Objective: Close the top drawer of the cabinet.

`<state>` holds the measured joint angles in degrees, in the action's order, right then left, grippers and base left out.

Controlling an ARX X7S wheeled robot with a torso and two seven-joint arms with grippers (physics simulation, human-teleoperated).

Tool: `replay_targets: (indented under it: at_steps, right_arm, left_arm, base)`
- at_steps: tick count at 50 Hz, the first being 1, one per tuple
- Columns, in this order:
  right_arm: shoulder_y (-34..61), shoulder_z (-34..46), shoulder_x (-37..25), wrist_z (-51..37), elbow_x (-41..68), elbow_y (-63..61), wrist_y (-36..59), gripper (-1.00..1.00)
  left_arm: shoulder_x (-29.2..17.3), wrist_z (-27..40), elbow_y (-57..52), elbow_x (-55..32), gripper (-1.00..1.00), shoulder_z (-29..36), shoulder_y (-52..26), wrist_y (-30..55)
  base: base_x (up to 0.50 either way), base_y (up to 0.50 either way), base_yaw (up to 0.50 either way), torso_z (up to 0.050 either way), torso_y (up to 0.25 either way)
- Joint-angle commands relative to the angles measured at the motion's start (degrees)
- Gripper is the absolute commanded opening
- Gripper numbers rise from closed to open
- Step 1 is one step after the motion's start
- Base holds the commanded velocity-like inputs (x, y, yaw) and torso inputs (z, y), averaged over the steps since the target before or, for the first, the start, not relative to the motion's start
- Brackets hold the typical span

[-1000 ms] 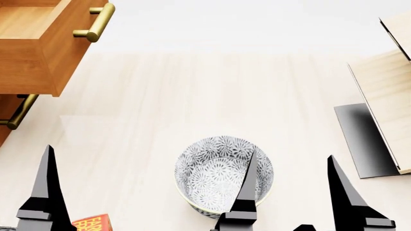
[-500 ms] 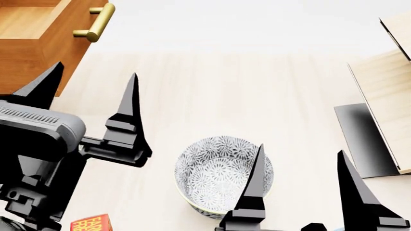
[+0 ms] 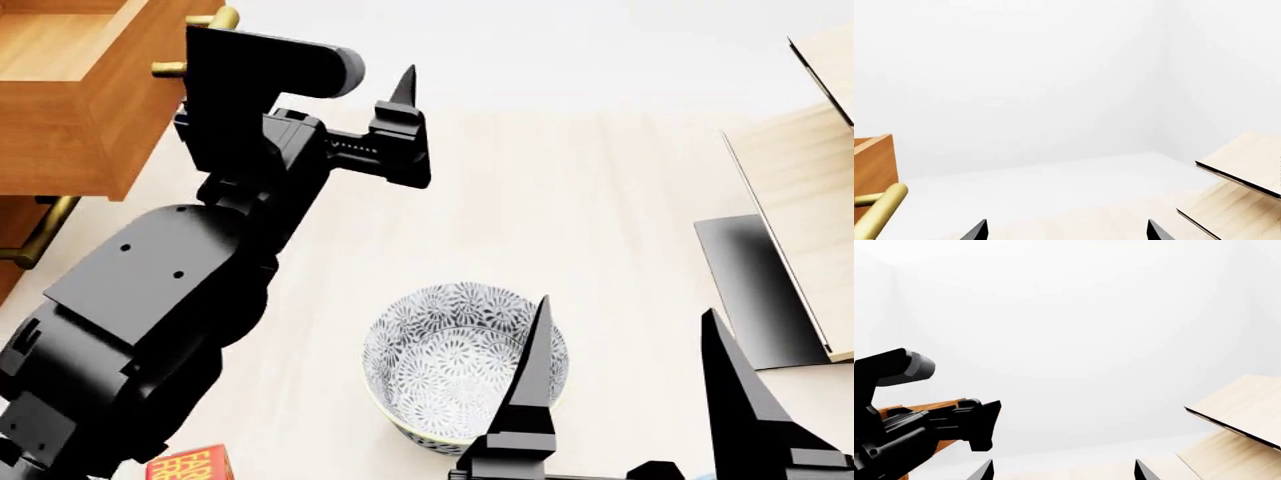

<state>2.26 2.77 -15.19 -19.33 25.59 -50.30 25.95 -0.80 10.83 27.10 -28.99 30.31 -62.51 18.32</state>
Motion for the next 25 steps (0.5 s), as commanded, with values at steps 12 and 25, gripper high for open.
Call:
replay_targets:
  at_steps: [12, 25]
  right_arm:
    - [0.1, 0.4, -0.6, -0.6, 1.8, 1.6, -2.0, 1.0]
    - [0.3, 1.6, -1.2, -1.2, 1.8, 1.7, -2.3, 1.0]
  left_arm:
    - [0.8, 2.6, 43.5, -50.1, 1.0, 51.9, -23.2, -24.5]
    - [0.1, 2.2, 47.9, -50.6, 1.0, 53.7, -24.9, -24.5]
  base:
    - [0.0, 0.0, 0.0, 0.0, 0.0]
    - [0.0, 0.0, 0.0, 0.0, 0.0]
